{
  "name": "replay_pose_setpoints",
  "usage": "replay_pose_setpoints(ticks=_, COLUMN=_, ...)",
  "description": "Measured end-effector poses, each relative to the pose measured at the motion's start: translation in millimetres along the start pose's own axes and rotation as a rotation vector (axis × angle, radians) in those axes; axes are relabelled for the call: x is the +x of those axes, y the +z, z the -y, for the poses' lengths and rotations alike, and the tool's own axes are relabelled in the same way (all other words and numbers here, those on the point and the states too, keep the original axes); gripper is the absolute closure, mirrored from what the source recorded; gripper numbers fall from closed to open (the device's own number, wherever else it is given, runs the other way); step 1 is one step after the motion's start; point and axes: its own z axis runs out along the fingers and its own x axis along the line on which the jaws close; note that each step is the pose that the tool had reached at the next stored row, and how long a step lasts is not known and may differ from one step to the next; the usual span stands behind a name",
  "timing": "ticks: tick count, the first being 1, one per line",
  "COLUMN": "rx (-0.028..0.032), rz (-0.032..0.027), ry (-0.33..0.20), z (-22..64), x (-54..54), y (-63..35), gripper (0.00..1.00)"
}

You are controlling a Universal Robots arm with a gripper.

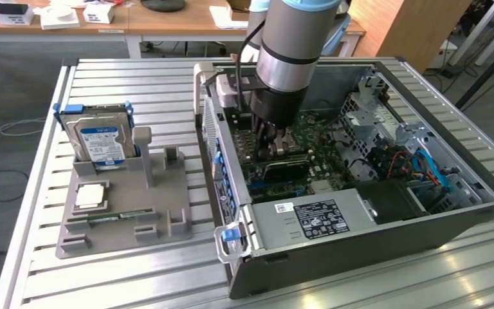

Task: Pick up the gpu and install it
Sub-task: 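Press down on the gpu until it lock into place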

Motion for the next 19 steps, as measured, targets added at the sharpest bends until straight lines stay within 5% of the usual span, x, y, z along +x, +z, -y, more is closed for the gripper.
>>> replay_pose_setpoints(ticks=10, rx=-0.0001, rz=-0.0002, ry=0.0, z=-0.1, x=-0.8, y=-24.6, gripper=0.89)
replay_pose_setpoints(ticks=19, rx=-0.0002, rz=-0.0002, ry=0.0, z=2.6, x=-0.9, y=-26.1, gripper=0.89)
